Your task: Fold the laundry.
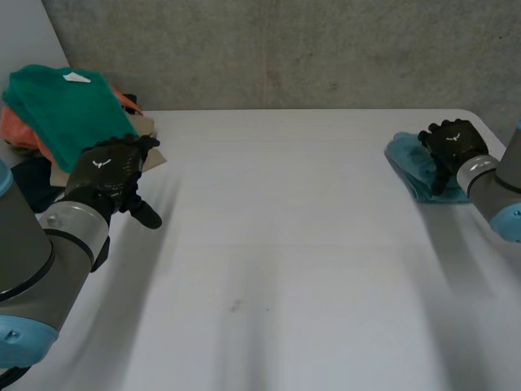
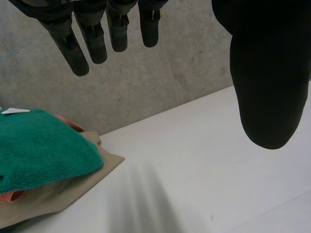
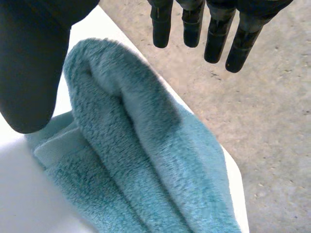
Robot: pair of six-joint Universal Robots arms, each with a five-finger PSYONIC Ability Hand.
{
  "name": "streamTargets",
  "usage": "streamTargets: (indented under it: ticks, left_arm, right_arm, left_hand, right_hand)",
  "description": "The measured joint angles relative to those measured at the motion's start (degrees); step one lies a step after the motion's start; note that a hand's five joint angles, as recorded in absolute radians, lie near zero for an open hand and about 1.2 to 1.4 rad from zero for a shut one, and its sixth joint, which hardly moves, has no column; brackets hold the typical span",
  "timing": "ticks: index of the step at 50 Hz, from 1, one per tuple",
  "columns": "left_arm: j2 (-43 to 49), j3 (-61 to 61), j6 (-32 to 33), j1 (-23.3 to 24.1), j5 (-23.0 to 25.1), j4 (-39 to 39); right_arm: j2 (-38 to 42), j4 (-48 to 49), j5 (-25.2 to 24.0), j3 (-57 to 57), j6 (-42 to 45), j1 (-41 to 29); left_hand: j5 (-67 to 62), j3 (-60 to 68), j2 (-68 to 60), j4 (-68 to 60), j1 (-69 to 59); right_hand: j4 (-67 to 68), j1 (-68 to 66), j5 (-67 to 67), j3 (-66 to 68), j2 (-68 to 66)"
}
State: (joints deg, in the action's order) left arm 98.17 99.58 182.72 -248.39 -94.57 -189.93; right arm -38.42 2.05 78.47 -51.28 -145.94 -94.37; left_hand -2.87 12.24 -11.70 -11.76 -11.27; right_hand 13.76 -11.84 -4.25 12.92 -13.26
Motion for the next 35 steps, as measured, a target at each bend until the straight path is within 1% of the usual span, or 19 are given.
streamTargets:
  ticks: [1, 2, 3, 4, 6, 7, 9, 10, 11, 12, 14, 15, 18, 19, 20, 23, 26, 27, 35]
  left_arm:
    - [0.0, 0.0, 0.0, 0.0, 0.0, 0.0]
    - [-0.1, 0.0, 0.0, 0.0, 0.0, 0.0]
    - [-0.1, 0.0, 0.0, 0.0, 0.0, 0.0]
    - [-0.1, 0.0, 0.0, 0.0, 0.0, 0.0]
    - [-0.3, 0.0, 0.0, 0.0, 0.0, 0.0]
    - [-0.3, 0.0, 0.0, 0.0, 0.0, 0.0]
    - [-0.3, 0.0, 0.0, 0.0, 0.0, 0.0]
    - [-0.6, 0.0, 0.0, -0.1, 0.0, 0.0]
    - [-0.7, 0.0, 0.0, -0.1, 0.0, 0.0]
    - [-0.8, 0.0, 0.0, -0.1, 0.0, 0.0]
    - [-0.8, 0.0, 0.0, -0.1, 0.0, 0.0]
    - [-1.2, 0.0, 0.0, -0.1, 0.0, 0.0]
    - [-1.6, 0.0, 0.0, -0.2, 0.0, 0.0]
    - [-1.6, 0.0, 0.0, -0.2, 0.0, 0.0]
    - [-1.9, 0.0, 0.0, -0.2, 0.0, 0.1]
    - [-2.4, 0.0, -0.1, -0.2, 0.1, 0.1]
    - [-2.7, 0.0, -0.1, -0.2, 0.1, 0.1]
    - [-2.9, 0.0, -0.1, -0.2, 0.1, 0.1]
    - [-3.5, 0.1, -0.1, -0.3, 0.2, 0.1]
  right_arm:
    - [-0.4, -0.1, 0.0, -0.1, -0.2, 0.0]
    - [-2.9, -0.4, 0.3, -1.3, -1.6, 0.1]
    - [-2.9, -0.4, 0.3, -1.3, -1.6, 0.1]
    - [-5.2, -0.5, 0.3, -2.6, -3.5, 0.3]
    - [-5.6, -0.5, 0.4, -2.8, -3.8, 0.3]
    - [-8.6, -0.6, 0.4, -4.4, -6.9, 0.7]
    - [-8.6, -0.6, 0.4, -4.4, -6.9, 0.7]
    - [-13.6, -0.6, 0.3, -7.9, -13.1, 1.2]
    - [-14.1, -0.6, 0.3, -8.3, -13.8, 1.3]
    - [-16.7, -0.5, 0.2, -10.4, -16.6, 1.4]
    - [-16.7, -0.5, 0.2, -10.4, -16.6, 1.4]
    - [-22.3, 0.1, 0.1, -15.2, -21.8, 1.6]
    - [-27.2, 0.5, 0.2, -19.5, -25.3, 1.7]
    - [-27.2, 0.5, 0.2, -19.5, -25.3, 1.7]
    - [-31.0, 0.9, 0.5, -22.8, -27.6, 1.6]
    - [-35.8, 1.1, 1.2, -27.0, -30.1, 1.6]
    - [-38.5, 1.2, 1.6, -29.5, -31.0, 1.4]
    - [-40.9, 1.2, 2.0, -31.8, -31.6, 1.3]
    - [-43.6, 1.1, 2.5, -35.1, -31.8, 0.2]
  left_hand:
    - [0.0, 0.0, 0.0, 0.0, 0.0]
    - [0.0, 0.0, 0.0, 0.0, 0.0]
    - [0.0, 0.0, 0.0, 0.0, 0.0]
    - [0.0, 0.0, 0.0, 0.0, 0.0]
    - [0.0, 0.0, 0.0, 0.0, 0.0]
    - [0.0, 0.0, 0.0, 0.0, 0.0]
    - [0.0, 0.0, 0.0, 0.0, 0.0]
    - [0.0, 0.0, 0.0, 0.0, 0.0]
    - [0.0, 0.0, 0.0, 0.0, 0.0]
    - [0.0, 0.0, 0.0, 0.0, 0.0]
    - [0.0, 0.0, 0.0, 0.0, 0.0]
    - [0.0, 0.0, 0.0, 0.0, 0.0]
    - [0.0, 0.0, 0.0, 0.0, 0.0]
    - [0.0, 0.0, 0.0, 0.0, 0.0]
    - [0.0, 0.0, 0.0, 0.0, 0.0]
    - [0.0, 0.0, 0.0, 0.0, 0.0]
    - [0.0, 0.0, 0.0, 0.0, 0.0]
    - [0.0, 0.0, 0.0, 0.0, 0.0]
    - [0.0, 0.0, 0.0, 0.0, 0.0]
  right_hand:
    - [-0.3, 0.3, 0.3, -0.7, 0.6]
    - [-0.3, 0.3, 0.3, -0.8, 0.6]
    - [-0.3, 0.3, 0.3, -0.8, 0.6]
    - [-0.3, 0.3, 0.3, -0.8, 0.6]
    - [-0.3, 0.3, 0.3, -0.8, 0.6]
    - [-0.3, 0.3, 0.3, -0.8, 0.6]
    - [-0.3, 0.3, 0.3, -0.8, 0.6]
    - [-0.3, 0.3, 0.3, -0.8, 0.6]
    - [-0.3, 0.3, 0.3, -0.8, 0.6]
    - [-0.3, 0.3, 0.3, -0.8, 0.6]
    - [-0.3, 0.3, 0.3, -0.8, 0.6]
    - [-0.3, 0.3, 0.3, -0.8, 0.6]
    - [-0.3, 0.3, 0.3, -0.8, 0.6]
    - [-0.3, 0.3, 0.3, -0.8, 0.6]
    - [-0.3, 0.3, 0.3, -0.8, 0.6]
    - [-0.3, 0.3, 0.3, -0.8, 0.6]
    - [-0.3, 0.3, 0.3, -0.8, 0.6]
    - [-0.3, 0.3, 0.3, -0.8, 0.6]
    - [-0.3, 0.3, 0.3, -0.8, 0.6]
